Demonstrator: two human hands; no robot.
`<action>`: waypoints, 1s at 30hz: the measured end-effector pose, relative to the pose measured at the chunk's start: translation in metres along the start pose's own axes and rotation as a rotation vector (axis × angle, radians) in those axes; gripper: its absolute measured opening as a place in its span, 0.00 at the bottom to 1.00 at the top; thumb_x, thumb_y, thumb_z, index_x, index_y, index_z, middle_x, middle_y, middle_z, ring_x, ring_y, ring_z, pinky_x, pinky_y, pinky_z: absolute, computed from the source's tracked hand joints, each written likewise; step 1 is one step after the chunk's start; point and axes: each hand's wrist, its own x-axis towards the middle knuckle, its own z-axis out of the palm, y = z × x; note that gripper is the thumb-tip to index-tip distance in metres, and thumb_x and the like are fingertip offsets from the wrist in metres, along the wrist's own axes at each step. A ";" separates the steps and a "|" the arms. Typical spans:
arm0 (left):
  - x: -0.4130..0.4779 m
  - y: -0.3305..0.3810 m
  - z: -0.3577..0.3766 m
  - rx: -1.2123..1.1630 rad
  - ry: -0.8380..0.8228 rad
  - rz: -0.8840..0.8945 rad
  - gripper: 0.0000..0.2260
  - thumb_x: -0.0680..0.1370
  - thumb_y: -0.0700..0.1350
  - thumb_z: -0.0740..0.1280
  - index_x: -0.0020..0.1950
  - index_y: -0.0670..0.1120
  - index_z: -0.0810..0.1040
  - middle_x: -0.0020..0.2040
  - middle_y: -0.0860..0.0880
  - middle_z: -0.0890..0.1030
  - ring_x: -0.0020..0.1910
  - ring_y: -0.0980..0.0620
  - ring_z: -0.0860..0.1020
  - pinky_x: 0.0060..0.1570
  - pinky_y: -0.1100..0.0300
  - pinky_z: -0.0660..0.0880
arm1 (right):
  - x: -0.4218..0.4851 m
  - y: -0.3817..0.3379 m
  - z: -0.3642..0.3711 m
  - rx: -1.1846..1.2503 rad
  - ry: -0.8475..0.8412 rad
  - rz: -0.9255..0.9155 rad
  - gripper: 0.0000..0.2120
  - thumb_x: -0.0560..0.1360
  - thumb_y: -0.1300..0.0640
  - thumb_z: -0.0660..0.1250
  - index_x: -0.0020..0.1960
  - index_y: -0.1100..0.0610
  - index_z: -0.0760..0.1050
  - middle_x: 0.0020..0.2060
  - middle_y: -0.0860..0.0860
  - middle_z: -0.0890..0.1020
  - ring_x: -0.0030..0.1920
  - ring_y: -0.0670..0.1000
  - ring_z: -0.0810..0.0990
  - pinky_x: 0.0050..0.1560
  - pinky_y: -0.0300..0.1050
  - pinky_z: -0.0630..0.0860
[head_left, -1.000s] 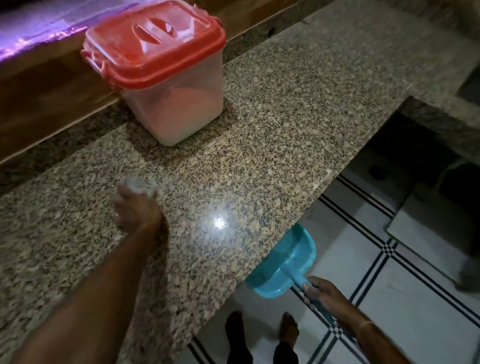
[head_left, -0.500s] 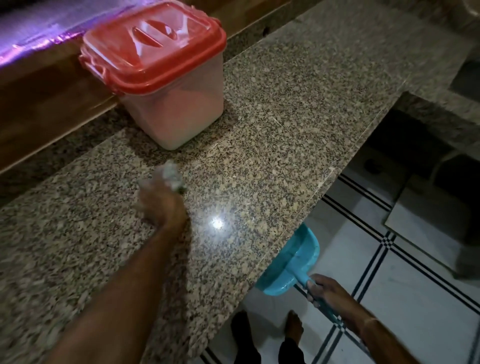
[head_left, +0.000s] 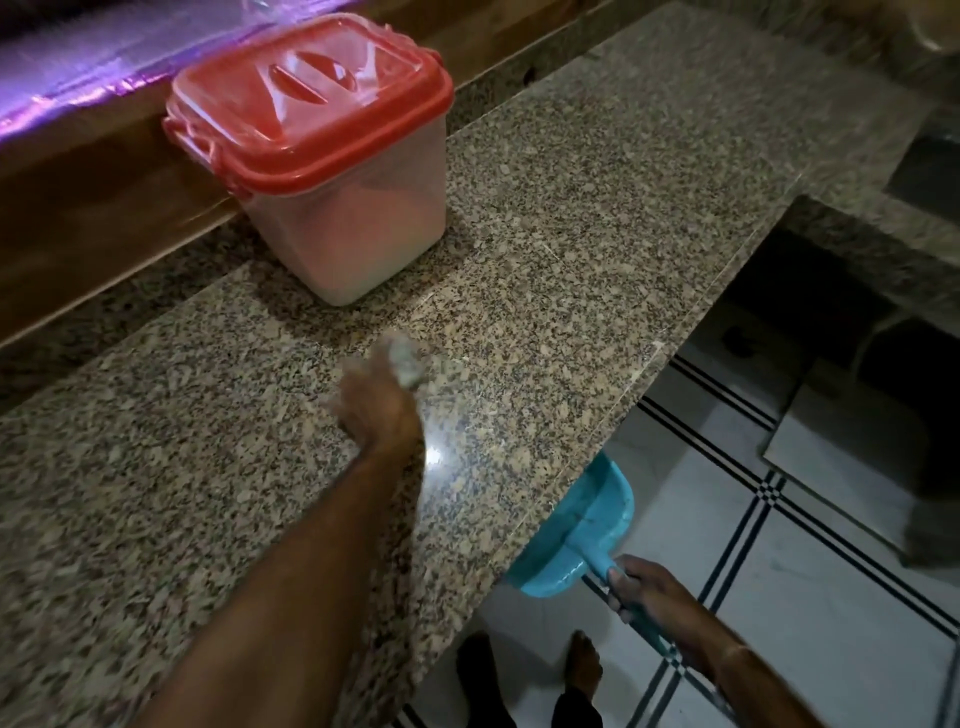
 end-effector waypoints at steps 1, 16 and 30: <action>0.012 -0.010 -0.004 0.017 0.079 -0.125 0.22 0.78 0.53 0.70 0.71 0.58 0.70 0.62 0.39 0.76 0.56 0.38 0.76 0.59 0.42 0.72 | 0.000 0.000 -0.003 0.022 0.006 -0.009 0.15 0.85 0.52 0.62 0.49 0.61 0.79 0.36 0.50 0.82 0.37 0.49 0.78 0.44 0.46 0.75; 0.025 0.050 0.050 -0.243 -0.074 0.118 0.15 0.84 0.50 0.59 0.70 0.58 0.74 0.64 0.44 0.80 0.59 0.41 0.79 0.63 0.45 0.75 | -0.002 -0.002 -0.036 0.013 0.023 -0.028 0.15 0.82 0.45 0.64 0.45 0.56 0.78 0.37 0.50 0.83 0.37 0.50 0.79 0.42 0.44 0.74; 0.019 0.116 0.078 -0.165 -0.304 0.552 0.14 0.83 0.47 0.63 0.68 0.51 0.76 0.56 0.43 0.83 0.46 0.45 0.82 0.42 0.55 0.81 | -0.002 -0.001 -0.087 0.059 0.093 0.053 0.14 0.84 0.50 0.64 0.49 0.60 0.78 0.37 0.51 0.82 0.37 0.48 0.79 0.39 0.40 0.75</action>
